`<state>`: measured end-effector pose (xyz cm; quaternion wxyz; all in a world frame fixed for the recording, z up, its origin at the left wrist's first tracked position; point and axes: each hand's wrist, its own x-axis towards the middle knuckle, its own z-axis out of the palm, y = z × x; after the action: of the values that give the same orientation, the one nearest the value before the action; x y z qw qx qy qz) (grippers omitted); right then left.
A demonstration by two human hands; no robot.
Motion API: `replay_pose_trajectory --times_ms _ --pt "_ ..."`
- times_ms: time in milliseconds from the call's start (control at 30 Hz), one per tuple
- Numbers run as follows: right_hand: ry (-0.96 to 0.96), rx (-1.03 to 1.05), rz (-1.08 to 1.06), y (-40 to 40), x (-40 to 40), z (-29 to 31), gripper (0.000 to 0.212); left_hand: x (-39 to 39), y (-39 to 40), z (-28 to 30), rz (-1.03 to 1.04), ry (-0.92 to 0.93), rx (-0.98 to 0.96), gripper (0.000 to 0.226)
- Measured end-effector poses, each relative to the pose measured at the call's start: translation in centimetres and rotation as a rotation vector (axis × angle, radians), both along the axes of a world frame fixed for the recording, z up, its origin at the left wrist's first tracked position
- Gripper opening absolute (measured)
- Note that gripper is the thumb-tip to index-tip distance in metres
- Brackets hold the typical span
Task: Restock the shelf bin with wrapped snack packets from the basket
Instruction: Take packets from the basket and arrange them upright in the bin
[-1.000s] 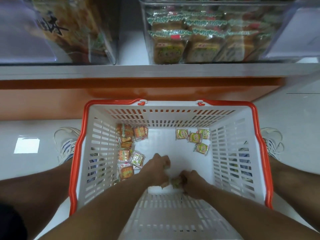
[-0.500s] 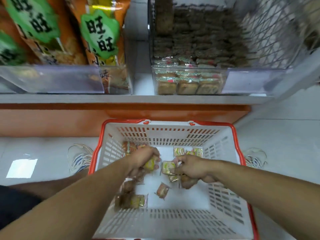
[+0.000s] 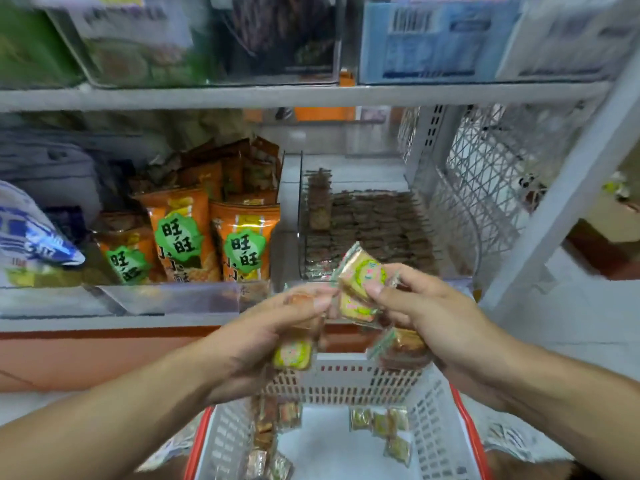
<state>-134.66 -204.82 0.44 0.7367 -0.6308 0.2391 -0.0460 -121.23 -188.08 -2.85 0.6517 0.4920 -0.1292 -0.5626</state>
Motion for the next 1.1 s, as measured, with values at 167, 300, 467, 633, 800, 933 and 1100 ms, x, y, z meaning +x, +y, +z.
replay_pose_trajectory --times_ms 167,300,467,633,800,933,1100 --pt "-0.053 0.066 -0.069 -0.1 0.2 0.3 0.012 -0.6 -1.7 1.5 0.177 -0.145 -0.006 0.046" --pt "-0.085 0.115 -0.127 -0.7 0.3 0.4 0.02 -0.3 -2.9 1.3 0.273 -0.068 -0.002 0.041" --pt "-0.111 0.076 -0.168 -1.0 0.8 -0.2 0.017 0.6 -3.0 1.3 0.2 -0.103 0.038 0.043" --pt "-0.056 0.089 -0.2 -0.8 1.1 -1.0 0.01 -0.1 -3.1 0.9 0.234 -0.136 0.029 0.036" --pt "-0.029 0.125 -0.138 -0.3 1.4 -1.5 0.027 -0.7 -3.1 0.8 0.249 -0.147 -0.001 0.044" --pt "0.002 0.076 -0.101 -0.1 1.7 -1.4 0.032 -0.9 -3.1 0.7 0.283 -0.201 0.061 0.052" --pt "0.184 0.436 -0.136 -0.1 1.9 -0.7 0.045 -0.8 -3.0 0.6 0.419 -0.131 0.113 0.056"
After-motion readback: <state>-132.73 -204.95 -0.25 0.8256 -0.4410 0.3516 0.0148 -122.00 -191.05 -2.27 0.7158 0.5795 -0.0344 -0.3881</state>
